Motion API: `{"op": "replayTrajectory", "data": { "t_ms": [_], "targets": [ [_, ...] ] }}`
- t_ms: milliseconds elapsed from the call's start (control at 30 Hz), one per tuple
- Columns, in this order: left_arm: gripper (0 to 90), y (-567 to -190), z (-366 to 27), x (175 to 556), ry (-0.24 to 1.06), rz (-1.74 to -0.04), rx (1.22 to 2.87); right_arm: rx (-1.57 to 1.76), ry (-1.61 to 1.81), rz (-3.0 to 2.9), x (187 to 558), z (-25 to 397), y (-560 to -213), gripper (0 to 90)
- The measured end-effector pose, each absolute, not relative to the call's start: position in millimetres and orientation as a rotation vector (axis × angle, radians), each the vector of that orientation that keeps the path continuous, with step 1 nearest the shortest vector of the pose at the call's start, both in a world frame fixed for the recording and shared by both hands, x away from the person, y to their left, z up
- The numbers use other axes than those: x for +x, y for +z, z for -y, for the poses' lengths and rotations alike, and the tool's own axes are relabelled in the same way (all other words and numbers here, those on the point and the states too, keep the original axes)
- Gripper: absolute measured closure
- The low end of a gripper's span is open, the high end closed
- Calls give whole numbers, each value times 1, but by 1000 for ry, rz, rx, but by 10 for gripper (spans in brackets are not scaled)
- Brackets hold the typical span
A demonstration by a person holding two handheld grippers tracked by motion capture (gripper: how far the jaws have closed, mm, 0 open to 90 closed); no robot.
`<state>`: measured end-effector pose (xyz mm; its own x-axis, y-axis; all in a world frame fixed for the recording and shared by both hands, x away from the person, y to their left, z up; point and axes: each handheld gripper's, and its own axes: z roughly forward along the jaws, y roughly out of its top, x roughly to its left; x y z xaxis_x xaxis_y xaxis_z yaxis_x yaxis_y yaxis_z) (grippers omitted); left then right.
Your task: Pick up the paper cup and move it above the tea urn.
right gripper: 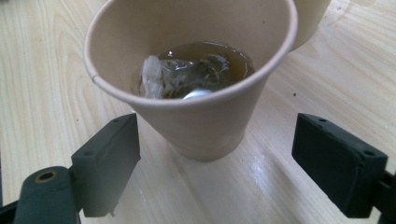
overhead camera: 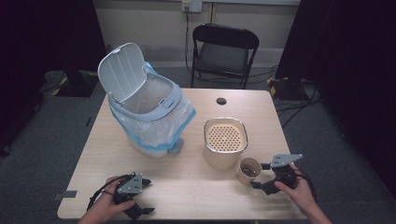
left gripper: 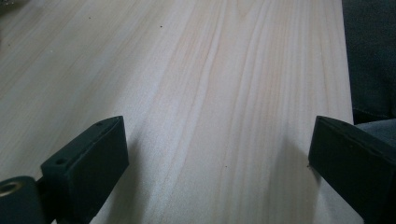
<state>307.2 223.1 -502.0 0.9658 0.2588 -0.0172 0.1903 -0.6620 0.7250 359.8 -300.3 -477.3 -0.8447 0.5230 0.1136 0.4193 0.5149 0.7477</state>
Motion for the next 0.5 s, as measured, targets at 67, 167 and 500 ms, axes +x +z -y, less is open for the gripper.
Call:
{"op": "replayTrajectory", "data": {
  "t_ms": [67,167,500],
  "targets": [
    [42,-502,-223,307,111,-313,2311,819,1259,-2626,361,299,-478,149],
    [42,-502,-223,307,111,-313,2312,809,1248,-2636,362,295,-479,161],
    [42,-502,-223,307,112,-314,2310,781,1248,-2639,365,285,-480,173]
  ]
}}
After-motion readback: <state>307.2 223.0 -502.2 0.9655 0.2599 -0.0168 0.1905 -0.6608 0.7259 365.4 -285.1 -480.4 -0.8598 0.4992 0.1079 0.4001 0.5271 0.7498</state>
